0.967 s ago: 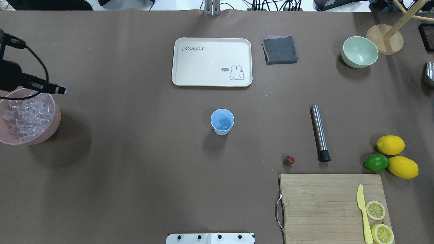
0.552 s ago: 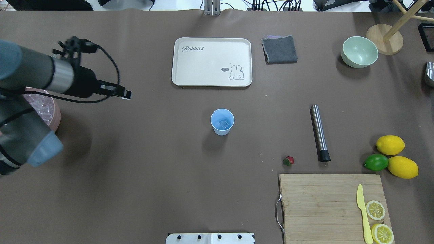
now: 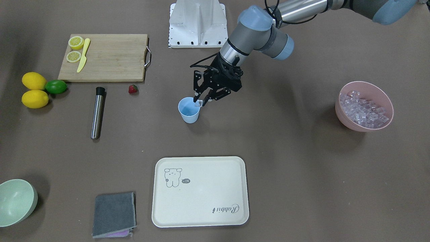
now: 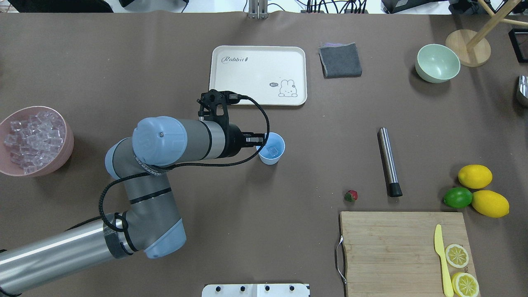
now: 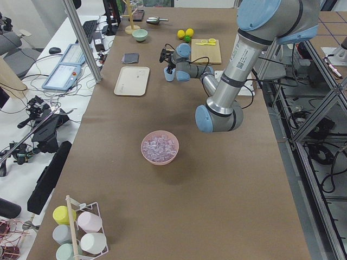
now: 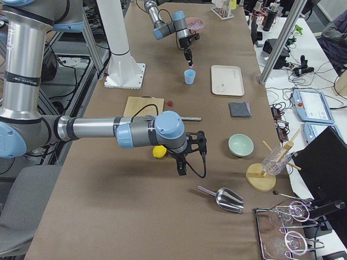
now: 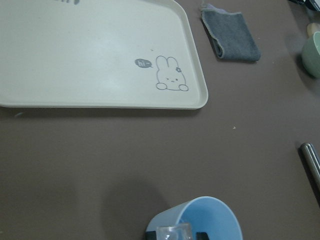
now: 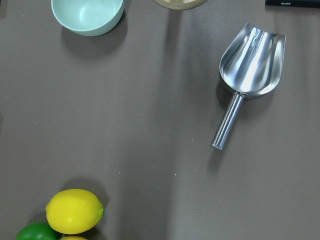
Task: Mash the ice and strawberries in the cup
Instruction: 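Open the left gripper to drop the ice cube into the cup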
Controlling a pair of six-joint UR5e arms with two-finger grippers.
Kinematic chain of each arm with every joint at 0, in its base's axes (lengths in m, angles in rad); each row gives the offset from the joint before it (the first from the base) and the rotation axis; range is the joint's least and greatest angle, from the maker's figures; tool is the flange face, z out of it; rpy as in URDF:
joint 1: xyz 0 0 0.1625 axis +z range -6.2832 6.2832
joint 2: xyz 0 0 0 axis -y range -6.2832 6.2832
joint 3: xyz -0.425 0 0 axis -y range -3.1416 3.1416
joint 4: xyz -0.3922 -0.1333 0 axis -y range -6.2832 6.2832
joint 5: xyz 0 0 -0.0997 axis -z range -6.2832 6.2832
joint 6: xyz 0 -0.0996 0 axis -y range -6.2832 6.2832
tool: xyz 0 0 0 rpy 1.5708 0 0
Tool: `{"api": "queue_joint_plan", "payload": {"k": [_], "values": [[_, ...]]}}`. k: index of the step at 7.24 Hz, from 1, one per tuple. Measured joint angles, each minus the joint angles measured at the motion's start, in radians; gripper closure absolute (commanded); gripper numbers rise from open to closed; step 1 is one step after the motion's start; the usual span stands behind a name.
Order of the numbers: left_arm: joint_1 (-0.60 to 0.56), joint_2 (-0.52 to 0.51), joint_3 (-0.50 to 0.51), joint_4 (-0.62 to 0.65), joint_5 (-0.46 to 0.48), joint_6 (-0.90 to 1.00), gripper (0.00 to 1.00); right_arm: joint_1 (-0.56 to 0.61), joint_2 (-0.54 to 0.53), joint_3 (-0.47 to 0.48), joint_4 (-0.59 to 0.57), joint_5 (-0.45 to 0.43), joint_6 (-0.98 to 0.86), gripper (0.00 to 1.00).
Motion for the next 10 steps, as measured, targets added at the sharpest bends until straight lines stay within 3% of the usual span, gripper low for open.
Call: {"api": "queue_joint_plan", "payload": {"k": [2, 3, 4, 5, 10], "values": [[0.026, -0.017, 0.008, -0.001, 0.020, -0.003, 1.00, 0.000, -0.001, -0.010, -0.001, 0.003, 0.000, 0.00], [0.030, -0.021, 0.010, -0.002, 0.021, -0.016, 0.65, 0.000, -0.001, -0.013, -0.001, 0.004, 0.001, 0.00], [0.032, -0.025, 0.010, -0.002, 0.022, -0.053, 0.24, 0.000, -0.001, -0.014, -0.001, 0.004, 0.001, 0.00], [0.032, -0.030, 0.010, -0.001, 0.022, -0.087, 0.03, 0.000, -0.001, -0.015, 0.000, 0.004, 0.001, 0.00], [0.021, 0.016, -0.005, 0.002, 0.018, -0.062, 0.01, 0.000, 0.000, -0.014, 0.003, 0.005, 0.000, 0.00]]}}
